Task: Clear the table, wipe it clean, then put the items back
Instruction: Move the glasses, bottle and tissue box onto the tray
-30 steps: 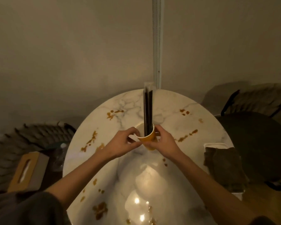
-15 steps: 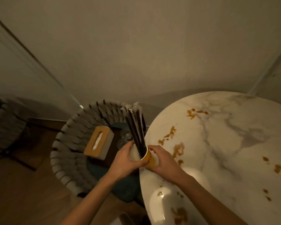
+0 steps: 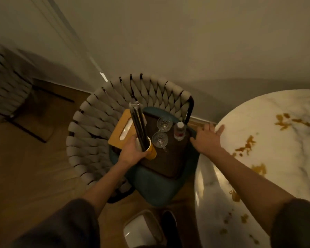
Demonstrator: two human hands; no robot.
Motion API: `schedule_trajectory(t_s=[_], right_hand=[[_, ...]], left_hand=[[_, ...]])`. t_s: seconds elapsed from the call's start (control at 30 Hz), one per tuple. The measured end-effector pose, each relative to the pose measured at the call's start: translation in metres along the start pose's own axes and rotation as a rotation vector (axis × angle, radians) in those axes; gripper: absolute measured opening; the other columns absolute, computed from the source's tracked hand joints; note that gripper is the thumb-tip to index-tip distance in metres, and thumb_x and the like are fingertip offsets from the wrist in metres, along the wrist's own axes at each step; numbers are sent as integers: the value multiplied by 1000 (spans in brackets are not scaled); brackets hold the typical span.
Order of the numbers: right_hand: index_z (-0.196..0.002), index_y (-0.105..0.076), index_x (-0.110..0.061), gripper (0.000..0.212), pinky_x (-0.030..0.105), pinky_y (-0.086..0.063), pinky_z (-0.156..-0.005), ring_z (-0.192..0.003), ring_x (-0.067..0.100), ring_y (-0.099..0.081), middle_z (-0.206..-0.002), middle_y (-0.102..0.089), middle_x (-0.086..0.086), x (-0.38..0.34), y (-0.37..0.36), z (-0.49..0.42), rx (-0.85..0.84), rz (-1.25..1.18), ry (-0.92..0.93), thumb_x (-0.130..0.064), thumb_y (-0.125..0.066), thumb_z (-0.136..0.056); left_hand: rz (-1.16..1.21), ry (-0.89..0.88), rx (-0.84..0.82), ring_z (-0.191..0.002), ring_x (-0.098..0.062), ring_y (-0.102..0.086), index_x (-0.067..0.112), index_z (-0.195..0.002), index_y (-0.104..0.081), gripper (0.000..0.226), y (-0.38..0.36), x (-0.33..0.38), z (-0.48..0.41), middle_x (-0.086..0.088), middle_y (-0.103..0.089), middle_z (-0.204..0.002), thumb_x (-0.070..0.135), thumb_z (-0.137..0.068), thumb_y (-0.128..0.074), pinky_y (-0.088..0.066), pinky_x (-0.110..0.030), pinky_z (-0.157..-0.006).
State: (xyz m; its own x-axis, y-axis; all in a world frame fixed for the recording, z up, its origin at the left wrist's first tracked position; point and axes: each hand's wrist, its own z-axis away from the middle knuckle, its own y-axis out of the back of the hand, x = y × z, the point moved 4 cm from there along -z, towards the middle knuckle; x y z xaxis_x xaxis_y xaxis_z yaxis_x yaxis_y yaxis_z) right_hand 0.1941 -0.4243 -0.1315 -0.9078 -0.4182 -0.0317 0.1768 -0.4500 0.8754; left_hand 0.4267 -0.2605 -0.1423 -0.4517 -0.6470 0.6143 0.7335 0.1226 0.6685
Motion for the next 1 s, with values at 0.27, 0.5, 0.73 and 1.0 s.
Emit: schedule_trajectory(t_s=[0.27,0.5,0.73,1.0], right_hand=[[-111,-64,-24,42,75,0,-107,-120,30,-46,-117,-60,5,-13,-12,-3,58,249,-68,-50,-35,-95],[-107,-67,-29,34,74,0,-109,-116,28,-48,-109,-61,0,-14,-12,-3,53,229,-73,-46,-41,-94],[-105,-67,-28,33,74,-1,-108,-115,28,-49,-107,-62,-1,-14,-11,0,48,226,-71,-45,-42,-93],[-99,-69,-27,33,74,-2,-108,-114,30,-50,-103,-65,1,-15,-11,0,75,216,-74,-45,-42,-92]], left_hand=[[-101,159,-4,-124,-29,-48,14,-135,-38,93,-34,-52,-65,-8,-50,-133,31,-59,-90,-45,-48,-100],[-138,138,41,-125,-31,-47,14,-143,-28,100,-63,-65,-93,-12,-45,-138,29,-64,-87,-44,-47,-101],[-197,114,29,-133,-32,-38,20,-148,-17,110,-74,-72,-89,-11,-36,-144,20,-63,-87,-43,-49,-101],[-177,65,70,-138,-32,-32,24,-153,-5,116,-62,-66,-67,-8,-20,-155,18,-67,-84,-44,-52,-102]])
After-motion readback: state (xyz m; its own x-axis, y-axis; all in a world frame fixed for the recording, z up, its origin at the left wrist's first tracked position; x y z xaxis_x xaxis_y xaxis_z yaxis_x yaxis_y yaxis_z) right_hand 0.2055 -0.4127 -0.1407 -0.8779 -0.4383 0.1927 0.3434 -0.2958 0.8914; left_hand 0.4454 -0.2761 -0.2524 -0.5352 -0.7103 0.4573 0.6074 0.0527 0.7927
